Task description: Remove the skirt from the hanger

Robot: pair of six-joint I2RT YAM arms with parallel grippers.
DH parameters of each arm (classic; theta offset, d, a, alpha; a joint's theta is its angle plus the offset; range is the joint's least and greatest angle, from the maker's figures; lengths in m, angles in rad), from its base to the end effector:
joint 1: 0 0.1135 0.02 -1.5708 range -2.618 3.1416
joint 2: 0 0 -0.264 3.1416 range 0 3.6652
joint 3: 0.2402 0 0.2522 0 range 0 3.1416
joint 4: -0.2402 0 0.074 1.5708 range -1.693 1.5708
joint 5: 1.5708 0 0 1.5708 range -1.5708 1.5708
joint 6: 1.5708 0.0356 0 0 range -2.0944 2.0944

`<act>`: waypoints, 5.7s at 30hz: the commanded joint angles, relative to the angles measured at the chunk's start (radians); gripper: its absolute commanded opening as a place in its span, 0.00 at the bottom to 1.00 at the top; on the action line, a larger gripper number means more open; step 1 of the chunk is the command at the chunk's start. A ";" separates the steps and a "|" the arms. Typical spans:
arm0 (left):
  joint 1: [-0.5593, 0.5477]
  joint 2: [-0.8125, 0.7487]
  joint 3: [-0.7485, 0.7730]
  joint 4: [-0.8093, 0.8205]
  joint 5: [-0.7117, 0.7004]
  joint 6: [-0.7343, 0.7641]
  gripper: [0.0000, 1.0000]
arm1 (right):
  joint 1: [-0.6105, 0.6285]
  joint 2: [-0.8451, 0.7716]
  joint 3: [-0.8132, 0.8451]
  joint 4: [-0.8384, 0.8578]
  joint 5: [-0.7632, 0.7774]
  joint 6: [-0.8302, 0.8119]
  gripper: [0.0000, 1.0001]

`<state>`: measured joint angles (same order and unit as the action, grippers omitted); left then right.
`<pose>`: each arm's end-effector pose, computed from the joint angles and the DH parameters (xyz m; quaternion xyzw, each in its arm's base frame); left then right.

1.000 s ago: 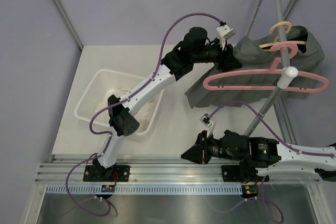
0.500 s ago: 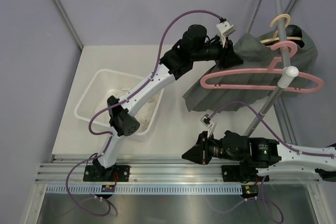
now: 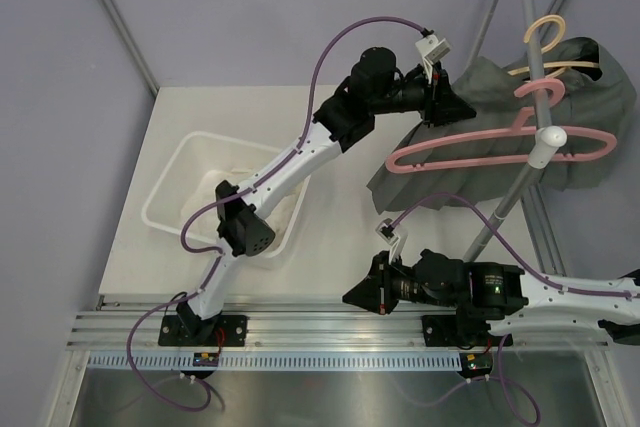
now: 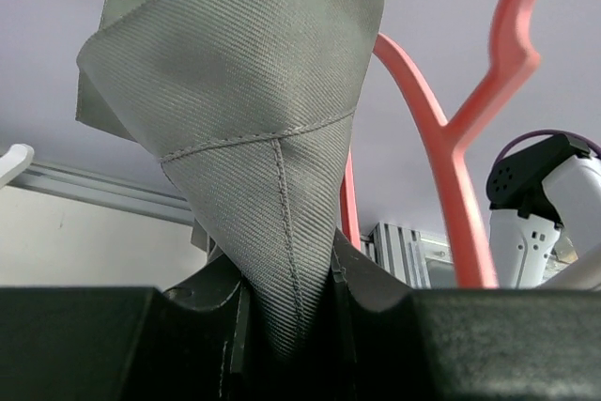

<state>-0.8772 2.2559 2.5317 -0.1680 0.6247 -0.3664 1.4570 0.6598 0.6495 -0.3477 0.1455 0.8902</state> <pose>0.3092 -0.4045 0.4534 0.3819 0.5573 -0.5794 0.4560 0.0232 0.1577 0.2945 -0.1894 0.7984 0.5011 0.2750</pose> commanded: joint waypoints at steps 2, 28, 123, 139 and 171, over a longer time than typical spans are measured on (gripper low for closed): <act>-0.011 0.001 0.068 0.203 0.041 -0.048 0.00 | 0.005 -0.002 -0.011 0.082 0.020 0.004 0.11; -0.077 -0.009 0.082 0.197 0.047 0.057 0.00 | 0.006 0.024 0.001 0.092 0.020 -0.005 0.09; 0.382 -1.750 -1.289 -0.533 -0.028 0.100 0.00 | -0.159 0.699 1.136 -0.120 0.287 -0.570 0.40; 0.382 -1.754 -1.237 -0.588 -0.014 0.119 0.00 | -0.173 0.627 1.047 -0.131 0.336 -0.567 0.48; 0.382 -1.767 -1.171 -0.602 0.026 0.116 0.00 | -0.178 0.434 0.941 -0.149 0.319 -0.599 0.62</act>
<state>-0.4957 0.4984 1.3079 -0.8764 0.6071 -0.2581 1.2869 1.1038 1.5909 -0.5415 0.4828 0.3195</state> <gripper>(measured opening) 0.260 0.614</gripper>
